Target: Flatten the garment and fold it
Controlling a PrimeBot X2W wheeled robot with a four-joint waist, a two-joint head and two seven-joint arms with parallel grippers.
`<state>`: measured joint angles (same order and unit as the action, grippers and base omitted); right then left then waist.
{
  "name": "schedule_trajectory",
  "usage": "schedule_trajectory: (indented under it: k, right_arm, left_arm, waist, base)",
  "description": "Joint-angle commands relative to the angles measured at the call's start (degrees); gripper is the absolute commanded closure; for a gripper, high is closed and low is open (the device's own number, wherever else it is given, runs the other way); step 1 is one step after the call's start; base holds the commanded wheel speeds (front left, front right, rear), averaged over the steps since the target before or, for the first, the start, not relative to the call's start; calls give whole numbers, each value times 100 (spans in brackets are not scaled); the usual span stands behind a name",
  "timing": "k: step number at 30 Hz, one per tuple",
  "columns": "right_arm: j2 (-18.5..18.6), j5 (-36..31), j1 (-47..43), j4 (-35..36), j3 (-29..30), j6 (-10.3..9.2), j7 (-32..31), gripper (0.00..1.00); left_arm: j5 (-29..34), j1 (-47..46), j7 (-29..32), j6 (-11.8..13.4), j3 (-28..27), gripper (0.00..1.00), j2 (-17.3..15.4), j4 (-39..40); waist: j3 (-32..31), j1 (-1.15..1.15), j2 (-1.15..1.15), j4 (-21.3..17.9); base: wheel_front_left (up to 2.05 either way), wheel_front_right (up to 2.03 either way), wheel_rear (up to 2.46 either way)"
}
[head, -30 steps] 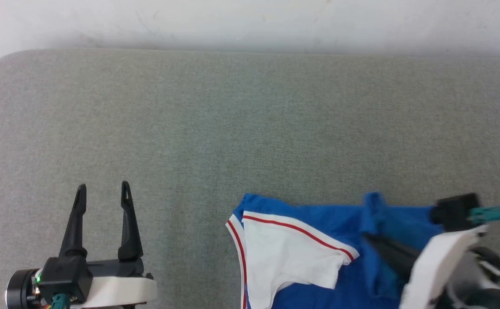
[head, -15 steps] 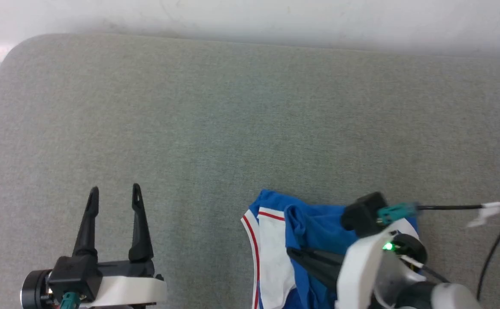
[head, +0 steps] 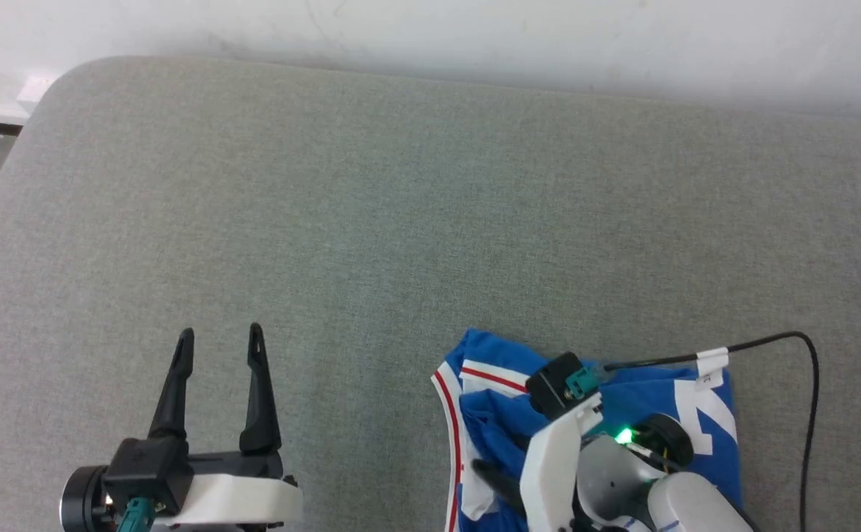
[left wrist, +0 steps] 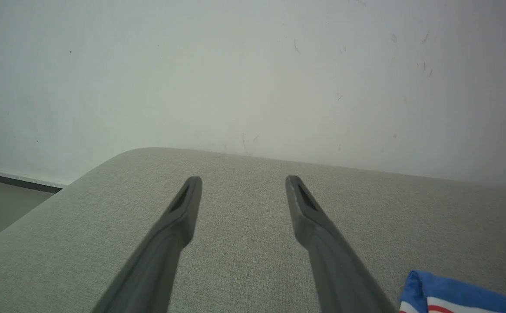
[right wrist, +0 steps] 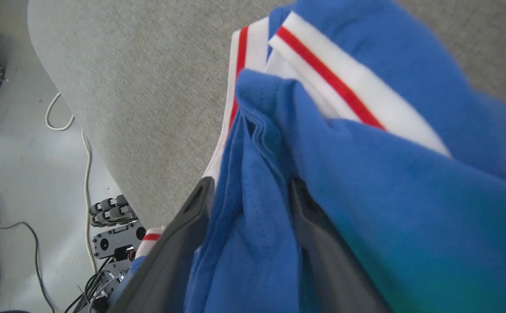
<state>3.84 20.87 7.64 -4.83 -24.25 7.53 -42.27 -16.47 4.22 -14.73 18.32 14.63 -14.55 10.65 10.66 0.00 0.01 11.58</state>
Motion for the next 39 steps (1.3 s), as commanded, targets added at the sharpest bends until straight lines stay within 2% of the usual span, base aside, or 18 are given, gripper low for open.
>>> schedule_trajectory:
  k: [1, 4, 6, 12, 14, 17, 23, 29, 35, 36, 37, 39]
  right_arm:
    - [-36, 145, 127, 23, -30, -4, 52, 0]
    - [-7, 448, 90, 354, 96, -4, 36, 0]
    - [139, 642, -35, 759, 374, -4, 2, 0]
    - [678, 580, -733, 2003, 1994, -4, 261, 0]
    - [751, 537, -1033, 2141, 2465, -4, 329, 0]
    - [741, 634, -1374, 2106, 2774, -4, 407, 0]
    - [748, 572, -1527, 1717, 2621, -4, 641, 0]
    - [752, 498, -1269, 1010, 2250, -4, 869, 0]
    - [624, 392, -955, 344, 2205, -4, 967, 0]
    - [567, 405, -917, 268, 2216, -4, 959, 55]
    - [505, 438, -888, 206, 2228, -4, 934, 100]
    - [469, 474, -839, 162, 2185, -4, 878, 100]
  left_arm:
    - [41, -39, -27, -36, -62, 0, 28, -36]
    - [35, 42, -27, -73, -100, 0, 26, -67]
    - [34, 69, -27, -89, -117, 0, 35, -73]
    - [88, 166, -27, -98, -181, 0, 14, -3]
    - [113, 182, -27, -91, -190, 0, 14, 37]
    - [128, 195, -27, -86, -189, 0, 30, 73]
    - [131, 164, -27, -117, -158, 0, 56, 75]
    - [139, 116, -26, -154, -139, 0, 18, 49]
    - [135, 34, -24, -169, -120, 0, 3, 38]
    - [135, 20, -24, -169, -113, 0, 6, 29]
    - [137, 5, -24, -171, -102, 0, 7, 19]
    - [146, -42, -24, -195, -70, 0, 1, 17]
  waist:
    - [-58, 0, -1, -55]
    - [-128, 0, -1, -127]
    - [-167, 0, -1, -173]
    - [-182, 0, -1, -360]
    - [-159, 0, -1, -426]
    - [-122, 0, -1, -515]
    - [-54, 0, -1, -548]
    - [52, 0, -1, -466]
    - [118, 0, -1, -352]
    - [117, 0, -1, -340]
    - [113, 0, -1, -330]
    - [100, 0, -1, -323]
  base:
    - [0, 0, 0]
    - [0, 0, 0]
    - [0, 0, 0]
    - [0, 0, 0]
    - [0, 0, 0]
    - [0, 0, 0]
    - [0, 0, 0]
    - [0, 0, 0]
    - [0, 0, 0]
    - [0, 0, 0]
    - [0, 0, 0]
    - [0, 0, 0]
